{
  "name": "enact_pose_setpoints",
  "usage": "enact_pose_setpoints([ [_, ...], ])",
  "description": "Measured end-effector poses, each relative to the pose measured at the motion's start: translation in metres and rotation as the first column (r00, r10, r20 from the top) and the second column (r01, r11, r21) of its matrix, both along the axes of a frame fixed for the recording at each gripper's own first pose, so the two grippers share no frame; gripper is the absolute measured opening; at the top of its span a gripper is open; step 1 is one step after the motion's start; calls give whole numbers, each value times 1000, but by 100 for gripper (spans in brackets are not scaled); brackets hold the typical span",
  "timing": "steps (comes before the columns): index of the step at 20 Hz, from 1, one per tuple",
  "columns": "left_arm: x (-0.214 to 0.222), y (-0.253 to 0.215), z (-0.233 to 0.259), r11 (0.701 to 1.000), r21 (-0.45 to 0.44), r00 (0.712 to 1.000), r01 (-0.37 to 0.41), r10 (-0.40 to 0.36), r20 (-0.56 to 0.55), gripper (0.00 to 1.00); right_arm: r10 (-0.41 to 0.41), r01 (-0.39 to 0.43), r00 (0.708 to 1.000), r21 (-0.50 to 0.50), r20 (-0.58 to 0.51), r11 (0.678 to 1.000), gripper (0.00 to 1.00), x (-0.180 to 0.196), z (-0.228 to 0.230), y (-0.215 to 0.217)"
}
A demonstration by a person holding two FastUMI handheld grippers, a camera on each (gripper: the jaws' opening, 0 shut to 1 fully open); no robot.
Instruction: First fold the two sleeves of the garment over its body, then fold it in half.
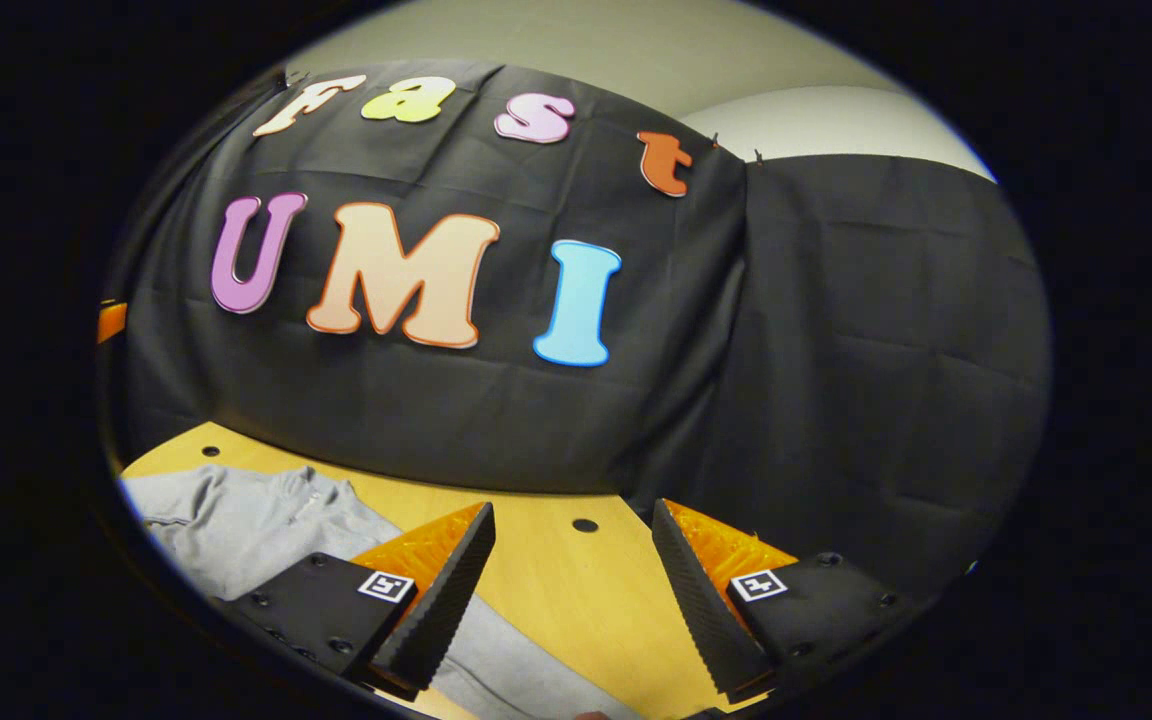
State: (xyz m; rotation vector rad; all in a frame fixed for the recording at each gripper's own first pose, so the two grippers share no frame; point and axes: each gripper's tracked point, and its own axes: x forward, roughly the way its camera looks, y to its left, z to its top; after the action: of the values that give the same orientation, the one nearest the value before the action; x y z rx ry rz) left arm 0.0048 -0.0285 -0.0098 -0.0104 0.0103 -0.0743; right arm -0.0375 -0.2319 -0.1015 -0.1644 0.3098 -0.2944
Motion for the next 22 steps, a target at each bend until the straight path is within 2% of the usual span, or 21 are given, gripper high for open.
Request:
enact_pose_setpoints([
  [5, -3, 4, -8, 1000, 6, 1000, -12, 12, -20, 95, -33, 44, 977, 47, -210, 998, 99, -40, -68, -38],
  [10, -2, 2, -10, 1000, 13, 1000, -8, 8, -30, 95, -31, 79, 916, 104, -399, 991, 99, -87, -132, -57],
  [14, -1, -5, -12, 1000, 24, 999, 7, -6, -37, 95, 13, 116, 831, 197, -556, 973, 100, -121, -184, -48],
  [19, -3, -9, -11, 999, 40, 999, 15, -13, -38, 95, 42, 141, 713, 203, -699, 969, 100, -155, -225, -44],
  [22, -5, -8, -10, 999, 47, 999, 7, -5, -39, 95, 60, 174, 663, 231, -746, 957, 100, -170, -242, -45],
])
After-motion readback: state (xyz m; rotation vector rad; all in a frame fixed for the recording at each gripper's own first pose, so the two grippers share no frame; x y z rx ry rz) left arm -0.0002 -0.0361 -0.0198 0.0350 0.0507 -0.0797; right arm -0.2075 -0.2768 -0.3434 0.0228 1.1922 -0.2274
